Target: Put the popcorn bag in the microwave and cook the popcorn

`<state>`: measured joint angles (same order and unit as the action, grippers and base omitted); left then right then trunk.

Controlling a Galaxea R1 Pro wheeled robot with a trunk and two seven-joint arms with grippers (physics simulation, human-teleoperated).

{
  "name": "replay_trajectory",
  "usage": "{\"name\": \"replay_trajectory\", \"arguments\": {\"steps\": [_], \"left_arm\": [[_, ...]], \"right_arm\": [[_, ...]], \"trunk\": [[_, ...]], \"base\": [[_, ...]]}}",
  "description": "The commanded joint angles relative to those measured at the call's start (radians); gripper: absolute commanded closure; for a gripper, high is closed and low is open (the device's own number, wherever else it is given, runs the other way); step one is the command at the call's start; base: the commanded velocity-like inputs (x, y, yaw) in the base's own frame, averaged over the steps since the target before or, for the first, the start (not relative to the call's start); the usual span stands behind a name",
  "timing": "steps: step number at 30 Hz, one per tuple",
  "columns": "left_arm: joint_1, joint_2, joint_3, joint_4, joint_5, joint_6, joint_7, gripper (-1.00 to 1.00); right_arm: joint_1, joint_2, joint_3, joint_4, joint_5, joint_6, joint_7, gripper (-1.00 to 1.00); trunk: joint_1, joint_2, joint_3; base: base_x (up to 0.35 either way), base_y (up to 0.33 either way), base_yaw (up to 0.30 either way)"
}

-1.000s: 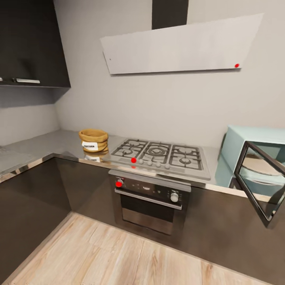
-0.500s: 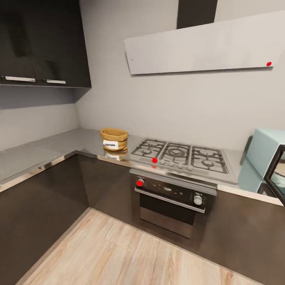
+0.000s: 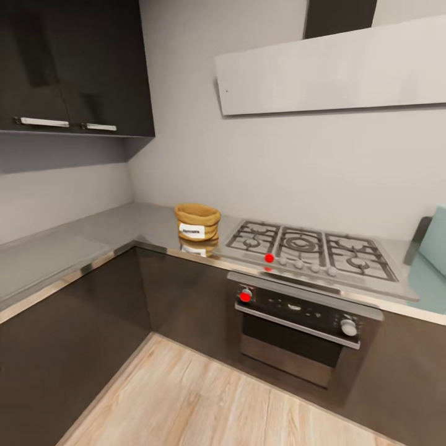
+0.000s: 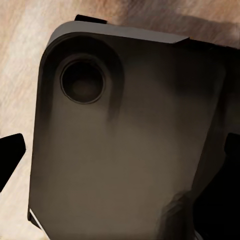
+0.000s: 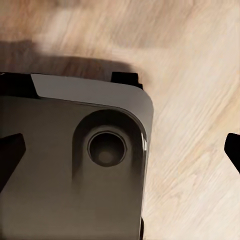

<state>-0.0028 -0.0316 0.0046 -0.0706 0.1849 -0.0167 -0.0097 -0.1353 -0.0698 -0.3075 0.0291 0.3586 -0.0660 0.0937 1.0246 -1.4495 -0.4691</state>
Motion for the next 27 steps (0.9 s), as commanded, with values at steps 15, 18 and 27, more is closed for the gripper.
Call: {"name": "replay_trajectory", "arguments": {"steps": [15, 18, 27], "left_arm": [[0.0, 0.0, 0.0, 0.0, 0.007, 0.0, 0.005, -1.0], [0.0, -0.001, 0.0, 0.0, 0.007, 0.0, 0.005, -1.0], [0.0, -0.001, -0.001, 0.0, 0.007, -0.005, 0.006, -1.0]], "right_arm": [[-0.001, 0.004, -0.004, 0.003, 0.01, -0.006, 0.001, -1.0], [-0.001, 0.004, -0.004, 0.004, 0.01, -0.006, 0.001, -1.0], [-0.001, 0.004, -0.004, 0.004, 0.01, -0.014, 0.001, -1.0]], "trunk": [[0.0, 0.0, -0.001], [0.0, 0.0, -0.001], [0.0, 0.0, -0.001]], "base": [[0.271, 0.229, 0.0], [0.314, 0.139, 0.0], [0.315, 0.135, -0.008]]}}
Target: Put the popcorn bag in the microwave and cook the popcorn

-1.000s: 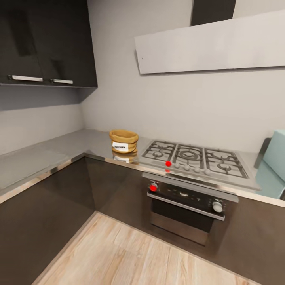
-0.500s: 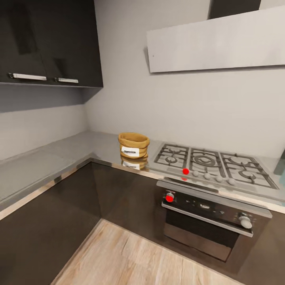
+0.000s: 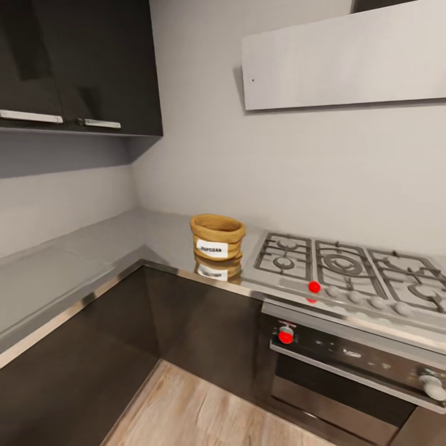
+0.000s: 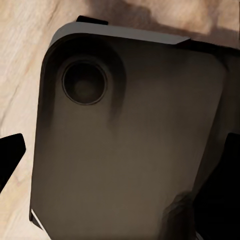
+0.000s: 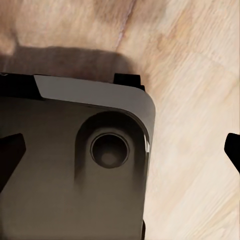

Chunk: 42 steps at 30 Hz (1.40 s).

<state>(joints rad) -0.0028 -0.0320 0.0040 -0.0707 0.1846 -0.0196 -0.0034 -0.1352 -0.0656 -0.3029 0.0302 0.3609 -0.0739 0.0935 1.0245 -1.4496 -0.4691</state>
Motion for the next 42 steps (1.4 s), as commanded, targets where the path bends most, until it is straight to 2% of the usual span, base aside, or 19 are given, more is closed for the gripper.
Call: {"name": "replay_trajectory", "arguments": {"steps": [1, 10, 17, 31, 42], "left_arm": [[0.0, 0.0, 0.0, 0.0, 0.007, -0.003, 0.0, -1.0], [0.0, 0.001, -0.001, 0.0, 0.006, -0.011, -0.002, -1.0], [0.0, 0.001, 0.001, -0.001, 0.009, -0.013, -0.003, -1.0], [0.0, 0.0, 0.009, -0.003, 0.011, -0.014, 0.0, -1.0], [0.0, 0.0, 0.004, -0.003, 0.01, -0.014, 0.0, -1.0]], "right_arm": [[-0.001, -0.001, -0.008, 0.003, 0.007, -0.006, 0.002, -1.0], [-0.001, -0.002, -0.008, 0.003, 0.006, -0.005, 0.002, -1.0], [-0.001, -0.007, -0.008, 0.003, 0.006, -0.004, 0.002, -1.0], [-0.001, -0.007, -0.008, 0.002, 0.006, -0.004, 0.003, -1.0], [-0.001, -0.004, -0.008, 0.002, 0.006, -0.006, 0.003, -1.0]], "trunk": [[0.001, 0.0, -0.001], [0.001, 0.0, 0.003], [0.001, 0.0, 0.003], [0.001, 0.0, 0.003], [0.001, 0.0, 0.003]], "base": [[0.315, 0.134, -0.13], [0.309, 0.147, -0.219], [0.186, 0.219, -0.038], [-0.136, 0.193, 0.0], [-0.006, 0.026, 0.0]]}}
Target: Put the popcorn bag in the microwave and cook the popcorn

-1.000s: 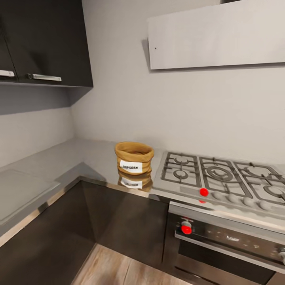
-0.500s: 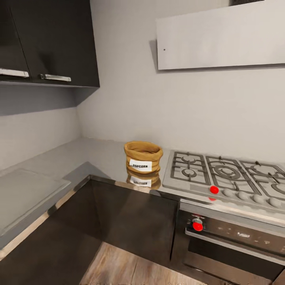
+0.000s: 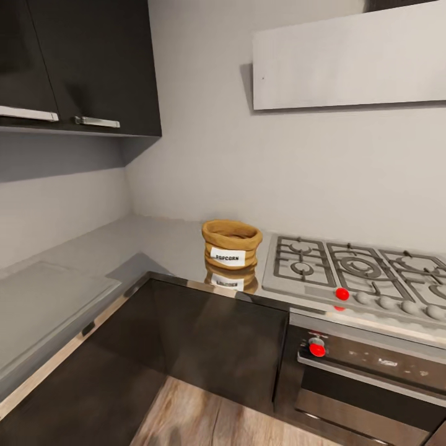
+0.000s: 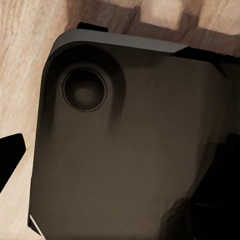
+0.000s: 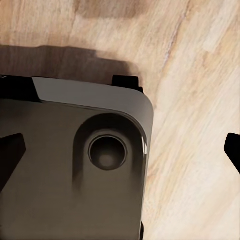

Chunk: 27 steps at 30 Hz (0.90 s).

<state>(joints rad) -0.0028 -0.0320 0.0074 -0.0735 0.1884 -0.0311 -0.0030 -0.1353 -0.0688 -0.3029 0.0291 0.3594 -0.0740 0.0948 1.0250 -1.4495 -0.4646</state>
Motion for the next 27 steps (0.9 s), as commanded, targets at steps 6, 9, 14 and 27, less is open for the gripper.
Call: {"name": "replay_trajectory", "arguments": {"steps": [6, 9, 14, 27], "left_arm": [[0.0, 0.0, 0.004, 0.0, 0.006, -0.003, 0.0, -1.0], [0.0, 0.0, 0.006, 0.0, 0.01, -0.003, 0.0, -1.0], [0.0, 0.0, 0.006, -0.003, 0.012, -0.003, -0.001, -1.0], [0.0, 0.002, 0.008, -0.002, 0.014, -0.002, 0.004, -1.0]], "right_arm": [[-0.001, 0.003, -0.008, 0.003, 0.006, -0.003, 0.002, -1.0], [-0.001, 0.003, -0.008, 0.003, 0.005, -0.002, 0.002, -1.0], [-0.001, 0.001, -0.008, 0.003, 0.004, -0.001, 0.002, -1.0], [-0.001, 0.003, -0.013, 0.003, 0.001, 0.0, 0.0, -1.0]], "trunk": [[0.0, -0.001, 0.0], [0.0, -0.001, 0.003], [0.0, -0.001, 0.006], [0.0, -0.001, 0.012]], "base": [[0.0, 0.0, -0.043], [0.0, 0.0, -0.177], [0.0, 0.0, -0.198], [0.0, 0.0, -0.181]]}}
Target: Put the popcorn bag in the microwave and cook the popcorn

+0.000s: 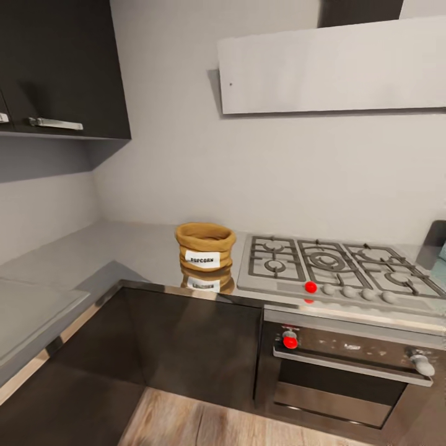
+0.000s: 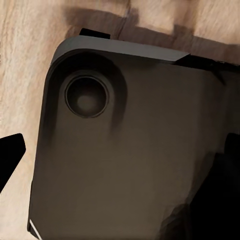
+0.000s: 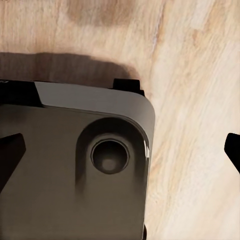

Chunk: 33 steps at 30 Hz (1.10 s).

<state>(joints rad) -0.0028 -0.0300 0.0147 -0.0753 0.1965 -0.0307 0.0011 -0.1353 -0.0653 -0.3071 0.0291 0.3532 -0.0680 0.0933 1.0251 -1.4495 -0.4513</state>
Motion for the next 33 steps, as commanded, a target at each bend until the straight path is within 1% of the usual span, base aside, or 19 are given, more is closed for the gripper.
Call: {"name": "replay_trajectory", "arguments": {"steps": [1, 2, 4, 5, 6, 7, 11, 16, 22, 33], "left_arm": [[0.0, 0.0, 0.002, 0.0, 0.006, -0.003, 0.002, -1.0], [0.0, -0.001, 0.002, 0.001, 0.01, -0.003, 0.015, -1.0], [0.0, -0.002, 0.003, 0.001, 0.051, -0.003, 0.079, -1.0], [0.0, -0.002, 0.003, 0.0, 0.072, -0.003, 0.102, -1.0], [0.0, -0.003, 0.002, 0.0, 0.088, -0.003, 0.116, -1.0], [0.0, -0.003, 0.002, 0.0, 0.093, -0.003, 0.12, -1.0], [0.0, -0.004, 0.003, 0.0, 0.1, -0.003, 0.127, -1.0], [0.0, -0.004, 0.004, 0.0, 0.1, -0.003, 0.129, -1.0], [0.0, -0.004, 0.005, -0.001, 0.101, -0.004, 0.129, -1.0], [0.0, -0.003, 0.004, -0.001, 0.101, -0.004, 0.128, -1.0]], "right_arm": [[-0.001, -0.001, -0.009, 0.003, 0.008, -0.005, 0.002, -1.0], [-0.001, -0.003, -0.007, 0.003, 0.009, -0.002, 0.003, -1.0], [-0.001, -0.004, -0.005, 0.003, 0.015, 0.002, 0.002, -1.0], [-0.001, -0.004, -0.004, 0.002, 0.016, 0.003, 0.002, -1.0], [-0.001, -0.004, -0.003, 0.002, 0.017, 0.004, 0.001, -1.0], [-0.001, -0.004, -0.003, 0.002, 0.017, 0.005, -0.002, -1.0], [-0.001, 0.003, -0.003, 0.002, 0.02, 0.003, -0.034, -1.0], [-0.001, 0.004, -0.002, 0.002, 0.021, 0.002, -0.039, -1.0], [-0.001, -0.001, -0.001, 0.003, 0.017, 0.004, -0.041, -1.0], [-0.001, -0.007, -0.001, 0.003, 0.015, 0.006, -0.042, -1.0]], "trunk": [[0.0, -0.001, -0.001], [0.0, -0.001, -0.001], [0.0, -0.001, -0.001], [0.0, -0.001, -0.001], [0.0, -0.001, -0.001], [0.0, -0.001, -0.001], [0.0, -0.001, -0.001], [0.0, -0.001, -0.001], [0.0, -0.001, -0.001], [-0.042, 0.076, 0.034]], "base": [[0.0, 0.0, -0.033], [0.0, 0.0, -0.014], [0.0, 0.0, -0.004], [0.0, 0.0, -0.001], [0.0, 0.0, 0.0], [0.0, 0.0, 0.0], [0.0, 0.0, 0.0], [0.0, 0.0, 0.0], [0.0, 0.0, 0.0], [0.0, 0.0, 0.0]]}}
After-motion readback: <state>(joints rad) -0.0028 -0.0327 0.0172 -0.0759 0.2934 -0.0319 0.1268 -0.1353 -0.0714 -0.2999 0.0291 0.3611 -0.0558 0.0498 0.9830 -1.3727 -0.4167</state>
